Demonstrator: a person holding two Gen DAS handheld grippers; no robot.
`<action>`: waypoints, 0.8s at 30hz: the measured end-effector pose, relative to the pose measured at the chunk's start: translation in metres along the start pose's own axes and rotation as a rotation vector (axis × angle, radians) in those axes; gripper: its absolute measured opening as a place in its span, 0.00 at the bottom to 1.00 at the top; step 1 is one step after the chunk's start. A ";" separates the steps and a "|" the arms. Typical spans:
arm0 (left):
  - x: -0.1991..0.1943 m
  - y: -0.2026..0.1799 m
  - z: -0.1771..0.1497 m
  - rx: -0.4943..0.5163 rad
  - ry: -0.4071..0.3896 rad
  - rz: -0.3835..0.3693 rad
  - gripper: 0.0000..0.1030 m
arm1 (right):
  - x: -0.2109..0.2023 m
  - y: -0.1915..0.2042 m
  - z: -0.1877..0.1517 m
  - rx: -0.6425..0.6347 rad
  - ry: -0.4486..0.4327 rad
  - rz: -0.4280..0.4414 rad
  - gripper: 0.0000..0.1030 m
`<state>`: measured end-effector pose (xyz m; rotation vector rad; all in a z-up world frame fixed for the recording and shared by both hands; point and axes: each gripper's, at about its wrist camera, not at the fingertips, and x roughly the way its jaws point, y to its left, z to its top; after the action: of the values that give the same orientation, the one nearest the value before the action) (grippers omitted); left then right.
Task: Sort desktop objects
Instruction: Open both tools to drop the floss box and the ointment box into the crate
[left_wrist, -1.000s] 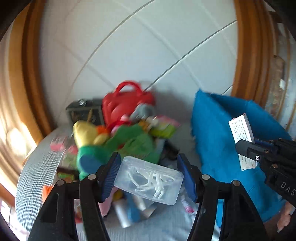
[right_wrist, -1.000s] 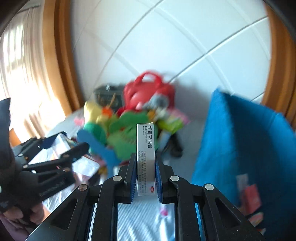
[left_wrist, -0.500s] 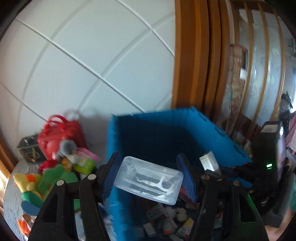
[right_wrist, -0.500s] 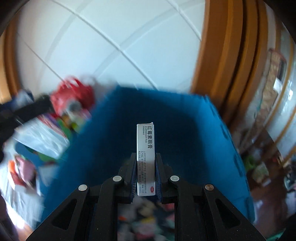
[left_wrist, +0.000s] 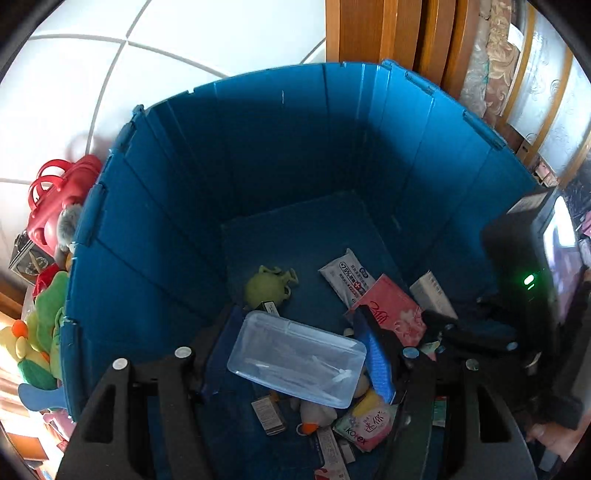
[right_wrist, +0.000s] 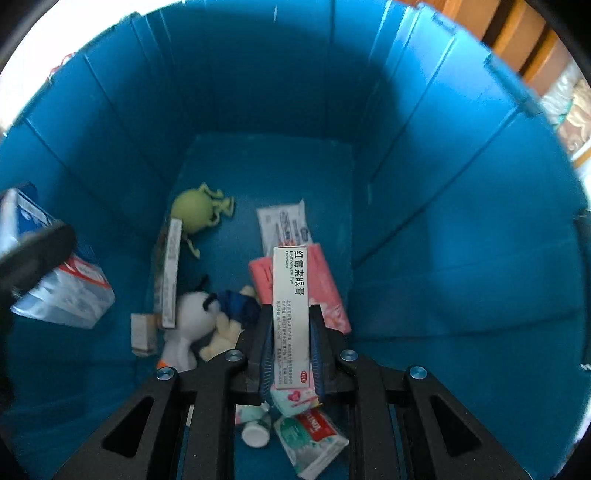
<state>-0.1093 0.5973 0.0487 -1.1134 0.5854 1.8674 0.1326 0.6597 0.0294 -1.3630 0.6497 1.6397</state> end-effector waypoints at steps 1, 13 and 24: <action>0.004 0.001 0.000 -0.003 0.018 0.003 0.60 | 0.006 -0.004 -0.005 -0.008 0.016 -0.002 0.17; 0.010 0.002 0.006 -0.002 0.046 0.009 0.74 | 0.004 0.001 -0.003 -0.041 0.004 -0.035 0.17; -0.014 0.001 -0.001 -0.006 0.011 -0.011 0.74 | -0.035 0.000 0.001 -0.031 -0.117 -0.057 0.40</action>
<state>-0.1066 0.5903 0.0602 -1.1294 0.5786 1.8558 0.1321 0.6501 0.0633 -1.2850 0.5143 1.6758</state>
